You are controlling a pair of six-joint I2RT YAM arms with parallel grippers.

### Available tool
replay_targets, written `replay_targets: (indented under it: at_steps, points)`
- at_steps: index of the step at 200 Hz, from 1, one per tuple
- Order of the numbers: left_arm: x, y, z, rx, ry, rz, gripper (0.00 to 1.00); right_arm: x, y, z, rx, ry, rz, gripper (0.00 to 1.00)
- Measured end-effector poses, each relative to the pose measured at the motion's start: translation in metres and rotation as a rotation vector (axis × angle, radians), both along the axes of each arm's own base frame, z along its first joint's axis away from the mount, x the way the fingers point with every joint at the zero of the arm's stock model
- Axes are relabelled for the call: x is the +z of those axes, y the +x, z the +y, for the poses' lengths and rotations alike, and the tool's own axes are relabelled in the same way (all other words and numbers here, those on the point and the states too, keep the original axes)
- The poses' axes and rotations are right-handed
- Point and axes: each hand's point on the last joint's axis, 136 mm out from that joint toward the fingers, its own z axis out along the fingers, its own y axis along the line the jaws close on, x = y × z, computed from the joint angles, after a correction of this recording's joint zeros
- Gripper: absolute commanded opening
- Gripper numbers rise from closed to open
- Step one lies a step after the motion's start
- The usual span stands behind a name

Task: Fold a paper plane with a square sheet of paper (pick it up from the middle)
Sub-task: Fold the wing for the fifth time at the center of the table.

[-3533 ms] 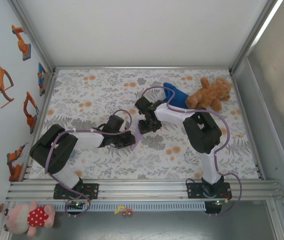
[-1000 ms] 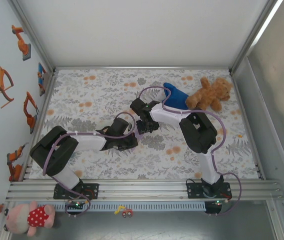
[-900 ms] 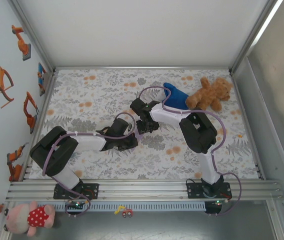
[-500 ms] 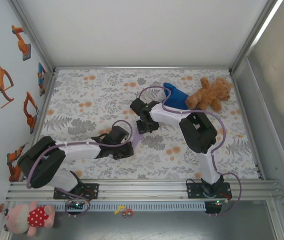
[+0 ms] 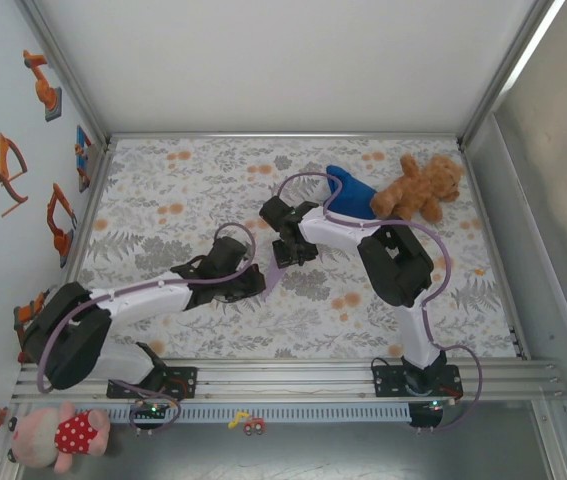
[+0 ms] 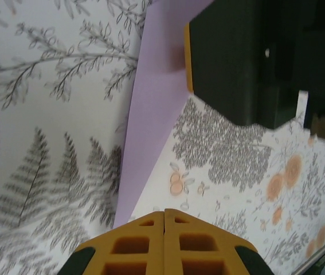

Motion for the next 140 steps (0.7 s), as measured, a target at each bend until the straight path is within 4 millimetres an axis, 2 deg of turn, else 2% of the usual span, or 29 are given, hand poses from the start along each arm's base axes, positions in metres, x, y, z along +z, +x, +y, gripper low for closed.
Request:
replay_targets:
  at_steps: [46, 91, 140]
  points:
    - [-0.013, 0.016, -0.017, -0.004, -0.001, 0.016, 0.0, 0.0, 0.0, 0.0, 0.0, 0.001, 0.001, 0.51]
    - [-0.033, 0.015, -0.014, -0.001, 0.037, 0.052, 0.0, 0.0, 0.0, 0.001, 0.001, 0.003, 0.003, 0.51]
    - [-0.041, 0.014, -0.012, 0.009, 0.049, 0.056, 0.0, 0.001, 0.0, 0.001, 0.0, 0.006, 0.002, 0.51]
